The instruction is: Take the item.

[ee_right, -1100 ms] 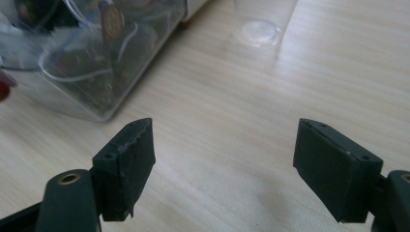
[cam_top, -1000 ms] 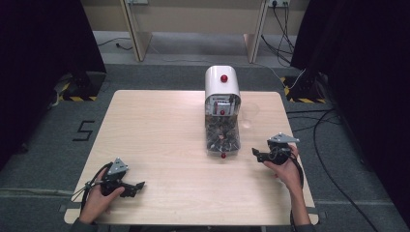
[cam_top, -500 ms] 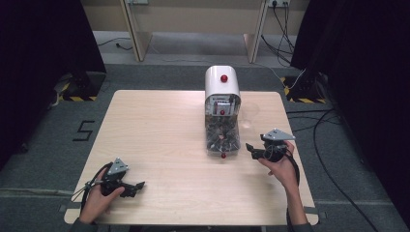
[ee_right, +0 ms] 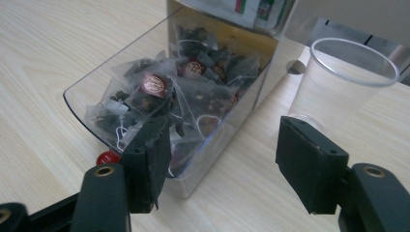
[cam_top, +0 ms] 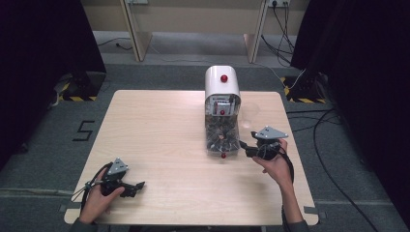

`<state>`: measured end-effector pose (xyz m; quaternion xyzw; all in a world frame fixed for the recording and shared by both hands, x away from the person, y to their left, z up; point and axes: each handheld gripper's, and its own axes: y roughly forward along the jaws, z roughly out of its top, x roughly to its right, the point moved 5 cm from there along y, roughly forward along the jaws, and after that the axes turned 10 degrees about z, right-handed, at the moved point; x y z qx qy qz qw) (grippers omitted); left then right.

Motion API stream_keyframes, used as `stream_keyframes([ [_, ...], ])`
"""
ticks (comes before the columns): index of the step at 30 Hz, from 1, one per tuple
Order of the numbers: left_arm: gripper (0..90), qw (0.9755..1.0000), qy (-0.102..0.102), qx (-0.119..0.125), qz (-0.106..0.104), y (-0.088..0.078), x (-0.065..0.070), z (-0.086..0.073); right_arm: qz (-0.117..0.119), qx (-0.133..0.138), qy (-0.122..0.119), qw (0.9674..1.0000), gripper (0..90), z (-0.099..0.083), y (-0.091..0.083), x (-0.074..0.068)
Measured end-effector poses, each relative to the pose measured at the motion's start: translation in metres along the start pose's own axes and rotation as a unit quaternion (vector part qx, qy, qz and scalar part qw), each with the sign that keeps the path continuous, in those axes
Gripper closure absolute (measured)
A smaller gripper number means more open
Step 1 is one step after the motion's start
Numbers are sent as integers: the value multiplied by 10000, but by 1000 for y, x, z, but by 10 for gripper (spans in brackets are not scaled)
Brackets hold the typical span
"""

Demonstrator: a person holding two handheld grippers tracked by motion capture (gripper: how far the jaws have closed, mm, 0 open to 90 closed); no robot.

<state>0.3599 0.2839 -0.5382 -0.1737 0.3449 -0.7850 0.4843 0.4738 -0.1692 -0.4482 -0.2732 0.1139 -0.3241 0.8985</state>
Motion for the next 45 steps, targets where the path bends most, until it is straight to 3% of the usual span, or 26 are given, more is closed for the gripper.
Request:
stream_keyframes([
  [8, 0, 10000, 1, 0, 0, 0, 0, 0, 51, 77, -309, 9995, 432, 14, 9, -9],
  [16, 0, 10000, 0, 0, 1, 0, 0, 0, 85, 17, -458, 9989, 452, 20, 23, -12],
  [35, 0, 10000, -1, 0, 0, 0, 0, 0, -11, -189, -540, 9984, 494, 25, 50, -7],
  [45, 0, 10000, 1, 0, 0, 0, 0, 0, 61, -443, -751, 9962, 597, 19, 62, -4],
])
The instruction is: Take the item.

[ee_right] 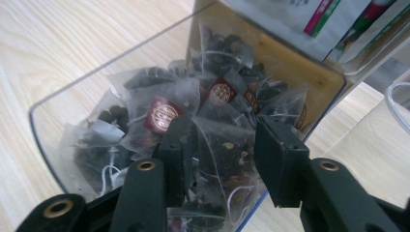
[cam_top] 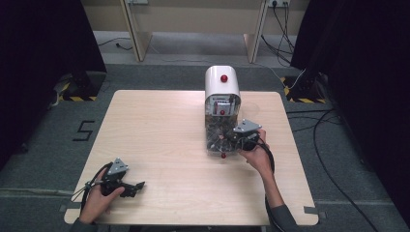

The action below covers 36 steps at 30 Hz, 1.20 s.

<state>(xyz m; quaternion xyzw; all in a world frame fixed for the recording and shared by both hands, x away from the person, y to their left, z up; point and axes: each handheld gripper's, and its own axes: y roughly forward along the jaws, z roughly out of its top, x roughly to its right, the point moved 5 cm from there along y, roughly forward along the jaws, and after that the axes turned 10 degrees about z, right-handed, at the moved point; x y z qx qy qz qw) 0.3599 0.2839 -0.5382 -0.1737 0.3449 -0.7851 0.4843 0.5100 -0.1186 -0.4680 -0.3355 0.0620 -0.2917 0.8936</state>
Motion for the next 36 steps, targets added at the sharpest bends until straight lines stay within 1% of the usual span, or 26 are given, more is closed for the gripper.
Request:
stream_keyframes([
  [1, 0, 10000, -1, 0, 0, 0, 0, 0, -1, -21, -1, 10000, 597, -1, 1, 1],
  [2, 0, 10000, 0, 0, 0, 0, 0, 0, -19, -65, 78, 9999, 597, -3, 3, 1],
  [4, 0, 10000, -1, 0, 0, 0, 0, 0, -26, -104, 4, 9999, 614, -5, 7, 3],
  [5, 0, 10000, -2, 1, 0, 0, 0, 0, -30, -105, 8, 9999, 680, -6, 9, 4],
  [6, 0, 10000, 0, 0, 0, 0, 0, 0, -30, -105, 8, 9999, 680, -6, 9, 4],
  [7, 0, 10000, 0, 0, 0, 0, 0, 0, -59, -135, -11, 9999, 722, -6, 9, 4],
  [9, 0, 10000, -1, 0, 0, 0, 0, 0, -10, -129, -26, 9999, 790, -6, 8, 4],
  [10, 0, 10000, -1, 0, 0, 0, 0, 0, -34, -114, -79, 9999, 820, -6, 7, 4],
  [11, 0, 10000, 0, 0, 0, 0, 0, 0, -48, -83, -106, 9999, 825, -5, 6, 4],
  [13, 0, 10000, 0, 0, -1, 0, 0, 0, -37, -16, -83, 10000, 830, -3, 3, 4],
  [14, 0, 10000, -1, 0, 0, 0, 0, 0, -38, 46, -113, 9999, 833, -2, 1, 4],
  [16, 0, 10000, -1, 0, -1, 0, 0, 0, -54, 154, -79, 9998, 835, 1, -2, 3],
  [17, 0, 10000, 0, 0, 0, 0, 0, 0, -73, 270, -85, 9996, 835, 5, -7, 3],
  [18, 0, 10000, -1, 0, 0, 0, 0, 0, -73, 270, -85, 9996, 835, 5, -7, 3],
  [20, 0, 10000, 1, 0, -1, 0, 0, 0, -80, 369, -46, 9993, 836, 8, -11, 2],
  [23, 0, 10000, -1, 0, 0, 0, 0, 0, -122, 513, -72, 9986, 836, 13, -18, 2],
  [28, 0, 10000, -1, 1, -1, 0, 0, 0, -138, 656, -110, 9977, 836, 19, -26, 1],
  [31, 0, 10000, -1, 1, 0, 0, 0, 0, -156, 724, -44, 9972, 836, 22, -30, -1],
  [32, 0, 10000, 1, 1, -1, 0, 0, 0, -147, 750, -114, 9970, 836, 23, -32, 0],
  [36, 0, 10000, 0, 0, 0, 0, 0, 0, -199, 813, -103, 9964, 837, 25, -39, 2],
])
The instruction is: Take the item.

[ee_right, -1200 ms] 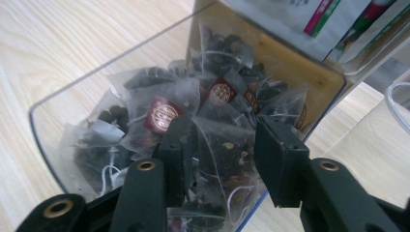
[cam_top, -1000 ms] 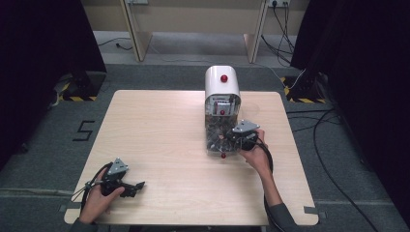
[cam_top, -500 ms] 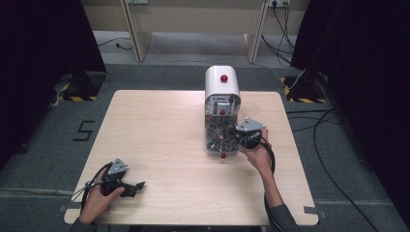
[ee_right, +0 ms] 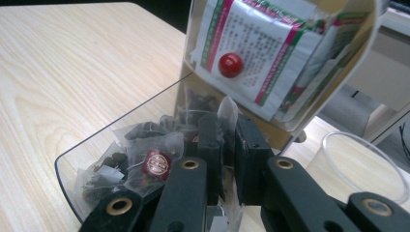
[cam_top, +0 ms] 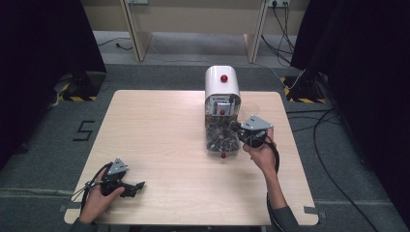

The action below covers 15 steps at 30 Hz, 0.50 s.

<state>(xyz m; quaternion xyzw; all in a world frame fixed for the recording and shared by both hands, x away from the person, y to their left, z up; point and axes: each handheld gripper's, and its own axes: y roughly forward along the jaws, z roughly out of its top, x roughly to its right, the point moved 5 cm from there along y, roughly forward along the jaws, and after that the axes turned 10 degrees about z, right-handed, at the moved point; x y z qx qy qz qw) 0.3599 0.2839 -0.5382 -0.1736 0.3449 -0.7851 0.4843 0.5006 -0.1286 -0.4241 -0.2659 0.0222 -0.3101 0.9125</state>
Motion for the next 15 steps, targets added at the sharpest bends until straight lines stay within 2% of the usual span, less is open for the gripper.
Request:
stream_keyframes([
  [14, 0, 10000, -2, 0, -3, 0, 0, 0, -280, 189, 179, 9993, 838, 0, -25, 19],
  [15, 0, 10000, -2, 1, -1, 0, 0, 0, -308, 195, 129, 9993, 838, 0, -27, 21],
])
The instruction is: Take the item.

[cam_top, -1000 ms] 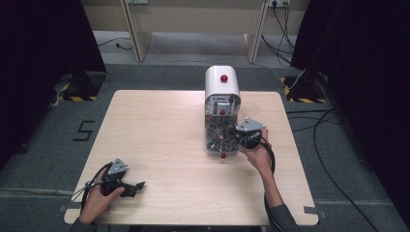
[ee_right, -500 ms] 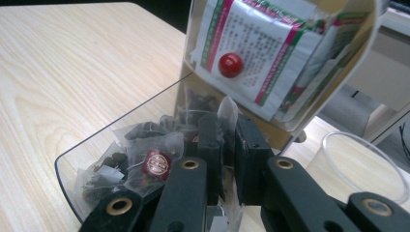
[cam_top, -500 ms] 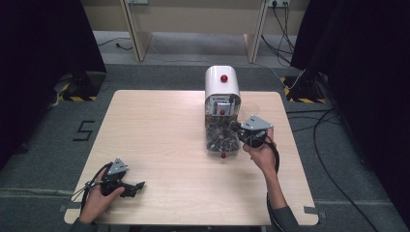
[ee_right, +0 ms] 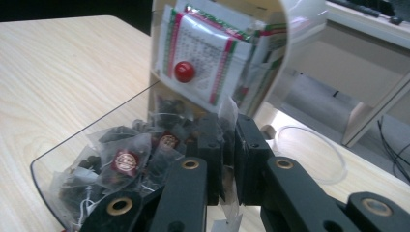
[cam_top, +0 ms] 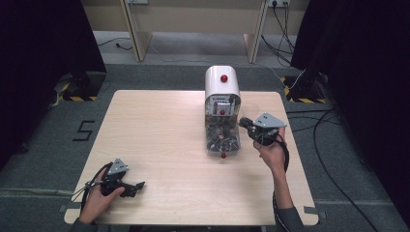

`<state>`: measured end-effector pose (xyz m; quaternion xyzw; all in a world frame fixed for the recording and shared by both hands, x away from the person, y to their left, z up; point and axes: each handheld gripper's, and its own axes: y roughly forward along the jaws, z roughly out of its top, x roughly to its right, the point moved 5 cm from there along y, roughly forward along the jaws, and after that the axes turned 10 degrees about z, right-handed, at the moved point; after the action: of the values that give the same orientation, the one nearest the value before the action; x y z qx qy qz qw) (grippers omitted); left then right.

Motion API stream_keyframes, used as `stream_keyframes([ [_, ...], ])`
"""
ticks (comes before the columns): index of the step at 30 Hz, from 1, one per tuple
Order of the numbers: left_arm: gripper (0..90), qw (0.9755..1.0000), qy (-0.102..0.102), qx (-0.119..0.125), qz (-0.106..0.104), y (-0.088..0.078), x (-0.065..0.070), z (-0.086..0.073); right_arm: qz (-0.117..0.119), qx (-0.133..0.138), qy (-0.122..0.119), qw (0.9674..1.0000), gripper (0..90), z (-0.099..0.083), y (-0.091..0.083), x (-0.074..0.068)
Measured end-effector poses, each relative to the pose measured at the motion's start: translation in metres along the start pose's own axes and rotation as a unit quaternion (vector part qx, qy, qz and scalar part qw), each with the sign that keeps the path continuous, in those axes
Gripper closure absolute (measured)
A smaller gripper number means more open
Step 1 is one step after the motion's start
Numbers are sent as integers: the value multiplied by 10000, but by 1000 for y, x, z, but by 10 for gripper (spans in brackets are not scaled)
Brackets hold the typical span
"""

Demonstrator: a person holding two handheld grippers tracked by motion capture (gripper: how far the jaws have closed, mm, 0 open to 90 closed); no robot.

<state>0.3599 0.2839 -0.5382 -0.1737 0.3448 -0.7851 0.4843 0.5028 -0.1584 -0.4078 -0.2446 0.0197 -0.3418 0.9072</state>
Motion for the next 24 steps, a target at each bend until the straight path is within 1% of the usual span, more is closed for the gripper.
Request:
stream_keyframes([
  [1, 0, 10000, 1, -1, 0, 0, 0, 0, -30, -26, 13, 10000, 838, 0, -2, 1],
  [2, 0, 10000, 1, -1, 1, 0, 0, 0, -52, -1, 43, 10000, 838, 0, -3, 2],
  [4, 0, 10000, 2, -1, 0, 0, 0, 0, -88, 10, 30, 10000, 838, 0, -6, 5],
  [6, 0, 10000, 0, -1, 0, 0, 0, 0, -117, 27, 82, 9999, 838, -1, -8, 7],
  [7, 0, 10000, 2, -1, -1, 0, 0, 0, -138, 37, 36, 9999, 838, -1, -9, 9],
  [9, 0, 10000, 1, -1, 1, 0, 0, 0, -167, 40, 74, 9998, 838, -1, -10, 11],
  [11, 0, 10000, 1, -1, 0, 0, 0, 0, -193, 33, 35, 9998, 838, -2, -11, 14],
  [12, 0, 10000, 0, -1, 0, 0, 0, 0, -206, 29, 78, 9998, 839, -2, -12, 14],
  [17, 0, 10000, 1, -1, 0, 0, 0, 0, -275, 14, 76, 9996, 839, -3, -15, 21],
  [23, 0, 10000, 1, -1, 1, 0, 0, 0, -299, 14, 146, 9994, 839, -4, -16, 27],
  [24, 0, 10000, 2, -1, 1, 0, 0, 0, -304, 48, 134, 9994, 839, -4, -16, 29],
])
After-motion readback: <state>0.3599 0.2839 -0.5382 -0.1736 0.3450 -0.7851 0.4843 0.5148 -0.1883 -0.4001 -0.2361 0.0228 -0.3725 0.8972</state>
